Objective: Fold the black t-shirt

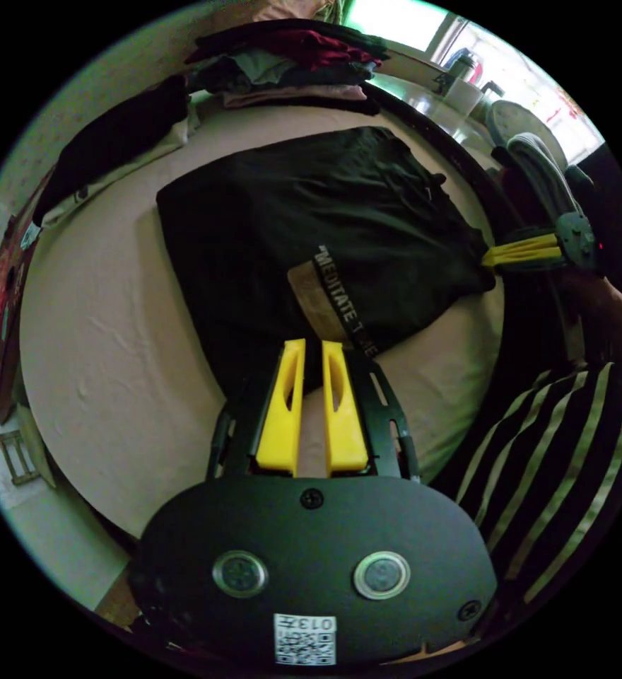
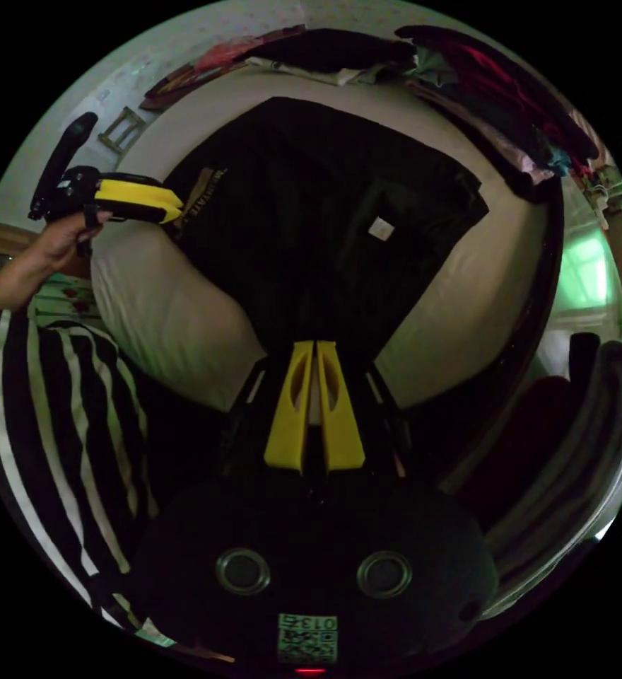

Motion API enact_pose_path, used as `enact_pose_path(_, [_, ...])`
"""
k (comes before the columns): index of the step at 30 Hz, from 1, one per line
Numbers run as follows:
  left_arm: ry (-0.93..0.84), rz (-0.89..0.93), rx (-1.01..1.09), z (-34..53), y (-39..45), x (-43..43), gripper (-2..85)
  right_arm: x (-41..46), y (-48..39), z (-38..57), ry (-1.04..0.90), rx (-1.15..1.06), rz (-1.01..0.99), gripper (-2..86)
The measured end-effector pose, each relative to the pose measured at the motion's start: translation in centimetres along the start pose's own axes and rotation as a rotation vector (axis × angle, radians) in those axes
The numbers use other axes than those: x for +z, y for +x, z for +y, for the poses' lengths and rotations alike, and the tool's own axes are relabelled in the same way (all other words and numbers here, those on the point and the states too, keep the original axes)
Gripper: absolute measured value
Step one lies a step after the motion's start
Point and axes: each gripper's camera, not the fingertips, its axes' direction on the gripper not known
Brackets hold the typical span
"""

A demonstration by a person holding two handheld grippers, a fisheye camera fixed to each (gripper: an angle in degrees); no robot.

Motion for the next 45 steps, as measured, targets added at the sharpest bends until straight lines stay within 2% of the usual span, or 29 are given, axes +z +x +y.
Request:
enact_pose_path(3, [-0.001,0.024,-0.03,0.2,-0.6,0.0,4.6,-0.8,-0.1,0.1,-0.002,0.0,0.137,0.6])
enact_pose_path(6, [0.019,0.041,-0.041,0.6,-1.1,0.0,4.6,-0.2,0.1,0.0,-0.051,-0.035,0.113,0.5])
enact_pose_path(8, [-0.011,0.052,-0.052,1.0,-1.5,-0.6,5.0,-1.5,0.0,-0.3,-0.02,-0.028,0.119,0.6])
enact_pose_path(10, [0.042,0.04,-0.088,1.9,-1.9,-1.6,5.0,-4.2,-0.3,-0.9,0.07,-0.014,0.181,0.9])
enact_pose_path(13, [0.075,0.012,-0.147,3.3,-3.0,-2.5,5.1,-5.4,-1.0,-2.1,0.1,-0.01,0.268,1.3])
enact_pose_path(18, [0.023,0.008,-0.174,4.2,-4.9,-1.7,5.6,-4.8,-2.5,-3.4,0.228,0.002,0.232,0.5])
enact_pose_path(21, [0.024,0.011,-0.207,4.7,-6.5,-1.7,6.0,-1.1,-1.7,-6.0,-0.07,0.025,0.153,0.4])
enact_pose_path(24, [0.026,0.031,-0.276,5.5,-8.5,-2.3,7.3,-5.2,-0.7,-8.2,0.087,0.096,0.142,0.7])
enact_pose_path(27, [0.048,0.124,-0.351,6.3,-10.6,-2.4,8.9,-9.1,-1.5,-13.4,0.282,-0.032,0.123,2.5])
enact_pose_path(30, [0.021,0.167,-0.339,6.1,-11.6,-1.8,9.9,-9.7,-3.1,-21.8,0.318,-0.213,0.026,5.5])
enact_pose_path(33, [0.01,0.161,-0.328,5.7,-12.3,-1.8,9.2,-8.4,-5.6,-30.7,0.261,-0.38,-0.011,7.2])
enact_pose_path(37, [-0.017,0.177,-0.341,5.7,-13.5,-2.0,8.3,-5.3,-9.1,-40.5,0.09,-0.559,-0.031,7.5])
enact_pose_path(40, [-0.023,0.233,-0.355,5.6,-14.1,-2.2,7.6,-3.2,-10.8,-44.5,-0.009,-0.627,0.01,7.8])
enact_pose_path(45, [-0.045,0.226,-0.344,4.9,-14.9,-2.2,5.6,-1.4,-12.1,-47.7,-0.085,-0.644,-0.03,6.5])
